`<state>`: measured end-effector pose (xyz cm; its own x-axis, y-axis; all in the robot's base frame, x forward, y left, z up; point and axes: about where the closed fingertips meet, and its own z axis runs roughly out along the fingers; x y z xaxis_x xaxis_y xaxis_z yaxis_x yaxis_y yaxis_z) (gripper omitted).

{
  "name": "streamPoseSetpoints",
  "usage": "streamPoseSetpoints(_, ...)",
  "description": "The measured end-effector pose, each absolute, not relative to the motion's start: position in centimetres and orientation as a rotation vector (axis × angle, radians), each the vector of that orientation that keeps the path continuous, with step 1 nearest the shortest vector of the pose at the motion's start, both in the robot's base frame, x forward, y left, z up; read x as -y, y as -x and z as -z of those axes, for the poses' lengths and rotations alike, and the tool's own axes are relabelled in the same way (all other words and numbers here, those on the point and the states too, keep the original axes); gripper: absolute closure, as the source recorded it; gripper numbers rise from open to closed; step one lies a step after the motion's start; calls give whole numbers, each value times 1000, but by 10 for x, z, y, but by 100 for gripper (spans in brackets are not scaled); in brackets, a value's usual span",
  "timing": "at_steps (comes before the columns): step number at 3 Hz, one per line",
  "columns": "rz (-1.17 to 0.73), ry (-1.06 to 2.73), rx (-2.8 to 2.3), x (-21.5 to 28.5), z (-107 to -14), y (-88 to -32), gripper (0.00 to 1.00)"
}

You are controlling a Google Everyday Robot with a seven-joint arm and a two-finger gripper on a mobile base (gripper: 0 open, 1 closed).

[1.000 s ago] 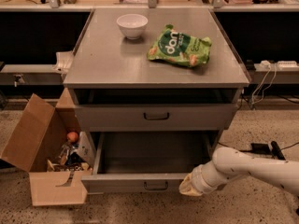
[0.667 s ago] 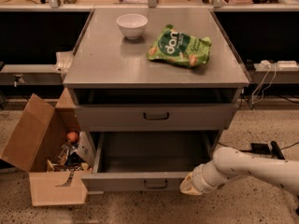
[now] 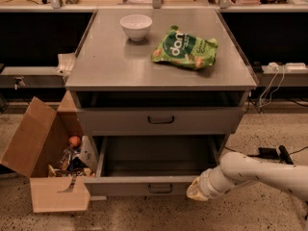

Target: Close middle drawer

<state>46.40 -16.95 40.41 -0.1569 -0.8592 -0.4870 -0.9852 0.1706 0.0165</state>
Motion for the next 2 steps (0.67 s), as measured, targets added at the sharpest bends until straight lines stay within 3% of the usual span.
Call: streamPoseSetpoints(2, -441, 1636, -2161, 177, -399, -470, 100)
